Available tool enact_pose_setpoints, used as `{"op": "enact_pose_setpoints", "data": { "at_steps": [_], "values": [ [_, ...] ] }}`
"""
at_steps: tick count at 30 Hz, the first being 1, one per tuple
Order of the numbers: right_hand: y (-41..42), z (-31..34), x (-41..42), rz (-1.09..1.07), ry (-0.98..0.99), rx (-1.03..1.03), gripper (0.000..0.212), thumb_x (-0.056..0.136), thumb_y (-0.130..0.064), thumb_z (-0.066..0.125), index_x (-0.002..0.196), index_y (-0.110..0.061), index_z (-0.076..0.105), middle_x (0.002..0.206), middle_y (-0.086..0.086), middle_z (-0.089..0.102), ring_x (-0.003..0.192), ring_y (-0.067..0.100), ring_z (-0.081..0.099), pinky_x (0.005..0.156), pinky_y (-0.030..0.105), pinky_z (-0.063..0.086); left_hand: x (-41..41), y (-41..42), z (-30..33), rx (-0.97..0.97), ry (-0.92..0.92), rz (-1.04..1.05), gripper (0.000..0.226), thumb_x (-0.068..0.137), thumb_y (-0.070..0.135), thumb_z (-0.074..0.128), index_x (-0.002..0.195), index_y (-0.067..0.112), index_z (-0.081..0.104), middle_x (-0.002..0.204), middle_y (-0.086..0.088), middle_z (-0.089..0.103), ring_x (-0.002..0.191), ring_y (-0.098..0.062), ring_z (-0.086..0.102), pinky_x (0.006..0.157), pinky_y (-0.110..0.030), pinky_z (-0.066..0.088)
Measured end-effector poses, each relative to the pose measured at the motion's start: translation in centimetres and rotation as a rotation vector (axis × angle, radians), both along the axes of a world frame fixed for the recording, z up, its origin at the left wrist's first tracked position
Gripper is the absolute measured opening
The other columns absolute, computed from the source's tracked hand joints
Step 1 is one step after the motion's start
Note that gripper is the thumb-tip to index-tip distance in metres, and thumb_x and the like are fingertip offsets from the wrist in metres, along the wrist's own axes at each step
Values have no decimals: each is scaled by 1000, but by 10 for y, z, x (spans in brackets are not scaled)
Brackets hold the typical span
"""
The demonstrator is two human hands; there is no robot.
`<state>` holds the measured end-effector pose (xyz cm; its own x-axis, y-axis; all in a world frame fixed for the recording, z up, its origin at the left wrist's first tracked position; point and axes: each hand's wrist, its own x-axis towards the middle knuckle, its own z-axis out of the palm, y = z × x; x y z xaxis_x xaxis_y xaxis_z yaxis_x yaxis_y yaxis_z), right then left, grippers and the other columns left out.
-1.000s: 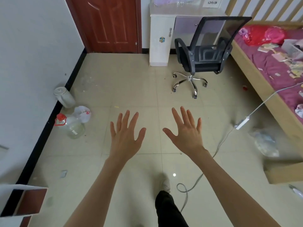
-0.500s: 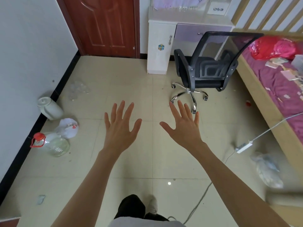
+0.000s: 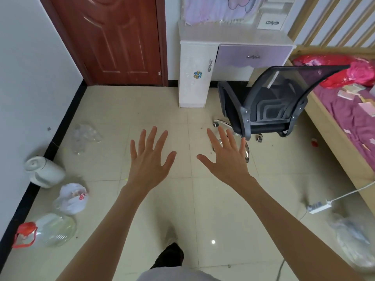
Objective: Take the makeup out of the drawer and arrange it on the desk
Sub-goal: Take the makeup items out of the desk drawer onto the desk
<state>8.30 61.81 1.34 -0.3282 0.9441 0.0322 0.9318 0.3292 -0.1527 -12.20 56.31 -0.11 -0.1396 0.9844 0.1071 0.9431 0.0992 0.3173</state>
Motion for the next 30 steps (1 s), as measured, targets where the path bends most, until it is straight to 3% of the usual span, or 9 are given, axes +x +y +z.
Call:
{"op": "enact_pose_setpoints", "data": {
  "at_steps": [12,22,30],
  "values": [
    [169,0,-66,-37,-38,7,78,86,-69,29,149,-33,2,158,1,1,145,26,-2,113,55,-2,-61,177,-6,-32,21,-44,69,85,62,18,147,32,11,158,0,1,144,-24,-8,112,-50,-7],
    [355,-10,-68,-54,-28,0,78,85,-71,27,148,-34,0,158,2,-5,145,26,-5,112,56,-6,-61,367,-7,-20,47,-64,65,90,58,25,148,32,9,157,0,0,144,-24,-8,112,-50,-8],
    [481,1,-54,-92,-11,21,77,87,-67,32,149,-30,5,158,3,2,145,25,-1,113,57,-1,-46,507,-4,15,59,-114,64,91,57,26,148,32,8,157,0,2,144,-24,-7,112,-47,-10]
  ]
}}
